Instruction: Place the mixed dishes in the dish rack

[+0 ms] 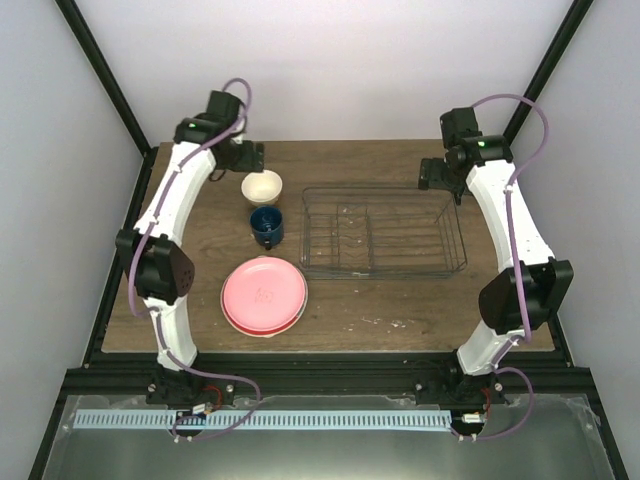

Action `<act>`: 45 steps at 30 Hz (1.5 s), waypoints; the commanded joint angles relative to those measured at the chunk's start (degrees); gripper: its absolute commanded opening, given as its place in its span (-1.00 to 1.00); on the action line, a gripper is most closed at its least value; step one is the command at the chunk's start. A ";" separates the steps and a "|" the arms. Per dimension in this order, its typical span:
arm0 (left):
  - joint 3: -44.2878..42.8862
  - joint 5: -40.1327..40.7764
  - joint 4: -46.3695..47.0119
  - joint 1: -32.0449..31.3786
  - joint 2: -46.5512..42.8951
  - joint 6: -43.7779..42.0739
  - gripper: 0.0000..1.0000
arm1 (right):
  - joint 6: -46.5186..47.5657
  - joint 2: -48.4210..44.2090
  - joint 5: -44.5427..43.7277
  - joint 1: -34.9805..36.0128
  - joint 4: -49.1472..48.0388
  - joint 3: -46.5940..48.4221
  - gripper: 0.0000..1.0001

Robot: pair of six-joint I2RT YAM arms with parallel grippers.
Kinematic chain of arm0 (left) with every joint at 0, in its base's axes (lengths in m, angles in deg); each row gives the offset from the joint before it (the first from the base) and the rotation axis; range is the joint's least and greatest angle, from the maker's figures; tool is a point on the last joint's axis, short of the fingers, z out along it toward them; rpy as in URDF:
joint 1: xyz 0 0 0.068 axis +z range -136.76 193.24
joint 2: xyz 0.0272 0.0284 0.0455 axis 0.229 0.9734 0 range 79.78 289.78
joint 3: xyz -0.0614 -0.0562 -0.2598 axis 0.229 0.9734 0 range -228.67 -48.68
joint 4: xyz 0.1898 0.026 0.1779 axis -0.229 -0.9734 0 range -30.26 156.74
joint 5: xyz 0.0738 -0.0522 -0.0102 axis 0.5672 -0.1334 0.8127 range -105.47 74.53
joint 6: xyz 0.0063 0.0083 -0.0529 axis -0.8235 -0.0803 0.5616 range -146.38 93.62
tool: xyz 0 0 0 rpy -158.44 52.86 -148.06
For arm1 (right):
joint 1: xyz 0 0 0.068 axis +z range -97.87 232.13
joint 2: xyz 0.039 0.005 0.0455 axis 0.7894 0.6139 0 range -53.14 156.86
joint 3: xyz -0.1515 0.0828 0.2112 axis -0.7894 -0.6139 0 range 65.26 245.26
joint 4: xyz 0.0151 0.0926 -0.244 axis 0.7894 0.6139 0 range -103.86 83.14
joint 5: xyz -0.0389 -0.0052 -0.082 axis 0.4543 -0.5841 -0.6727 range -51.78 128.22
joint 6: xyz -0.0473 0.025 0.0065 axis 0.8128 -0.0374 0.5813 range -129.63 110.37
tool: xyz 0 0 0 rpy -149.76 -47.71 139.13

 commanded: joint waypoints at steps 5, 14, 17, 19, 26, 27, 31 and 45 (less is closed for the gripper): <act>-0.13 -4.98 2.56 9.77 5.72 3.72 1.00 | 2.89 3.27 4.18 0.65 -4.85 5.43 1.00; 0.61 -8.28 7.42 10.18 11.49 3.51 0.99 | 2.82 4.19 5.51 0.81 -6.37 4.54 1.00; 0.60 -9.89 8.62 9.95 13.21 3.44 0.98 | 2.38 4.32 5.52 0.89 -6.57 3.89 1.00; 0.52 -10.32 9.38 9.64 14.41 3.39 0.98 | 2.19 4.44 5.74 0.91 -6.87 3.47 1.00; -0.66 -8.72 11.66 7.68 19.08 4.44 0.91 | 0.99 5.40 5.96 1.32 -7.10 2.71 1.00; -0.82 -8.36 12.01 7.44 19.84 4.65 0.90 | 0.82 5.52 5.90 1.40 -7.13 2.64 1.00; -3.00 -8.45 11.75 6.64 22.47 5.66 0.86 | 0.08 6.14 5.61 1.55 -6.94 2.45 0.99; -2.96 -6.96 10.89 5.62 25.93 6.15 0.22 | -0.89 6.43 4.85 1.79 -7.00 0.68 1.00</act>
